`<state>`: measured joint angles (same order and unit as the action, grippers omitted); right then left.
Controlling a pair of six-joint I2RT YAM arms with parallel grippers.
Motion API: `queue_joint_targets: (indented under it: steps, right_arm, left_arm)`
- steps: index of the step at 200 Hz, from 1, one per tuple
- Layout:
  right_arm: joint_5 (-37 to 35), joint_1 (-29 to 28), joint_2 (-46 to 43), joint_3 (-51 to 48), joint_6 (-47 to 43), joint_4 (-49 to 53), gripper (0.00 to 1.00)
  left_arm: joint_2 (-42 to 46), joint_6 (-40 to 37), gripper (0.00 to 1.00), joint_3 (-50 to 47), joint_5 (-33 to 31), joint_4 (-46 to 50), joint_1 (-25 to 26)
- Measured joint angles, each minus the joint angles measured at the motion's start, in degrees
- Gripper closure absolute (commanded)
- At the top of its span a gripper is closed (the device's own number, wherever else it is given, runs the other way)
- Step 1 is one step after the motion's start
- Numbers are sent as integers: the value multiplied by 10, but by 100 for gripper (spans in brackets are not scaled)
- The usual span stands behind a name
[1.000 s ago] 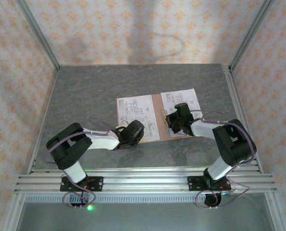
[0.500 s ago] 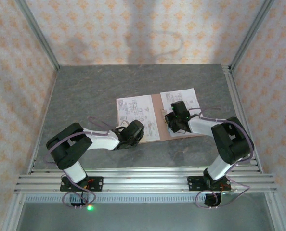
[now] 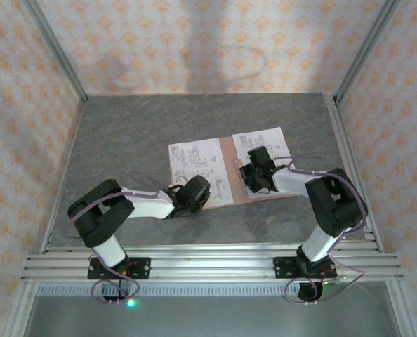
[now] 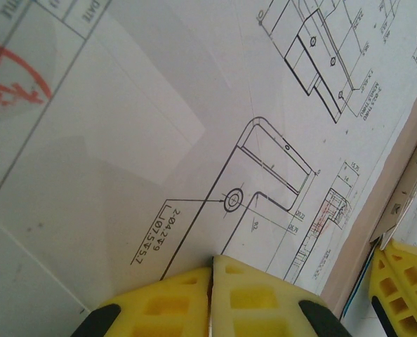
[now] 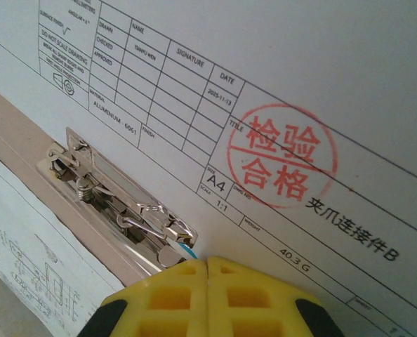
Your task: Put the files into the folder
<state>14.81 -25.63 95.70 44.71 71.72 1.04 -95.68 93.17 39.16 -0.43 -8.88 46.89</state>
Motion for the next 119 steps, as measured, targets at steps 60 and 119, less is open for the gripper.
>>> queue_joint_targets:
  steps: [60,119]
  right_arm:
    - [-19,-10,10,18,-2,23,100]
    - [-55,-30,34,41,-4,38,100]
  left_arm:
    - [0,0,92,0,0,0,0]
    - [-1,0,92,0,2,-2,0]
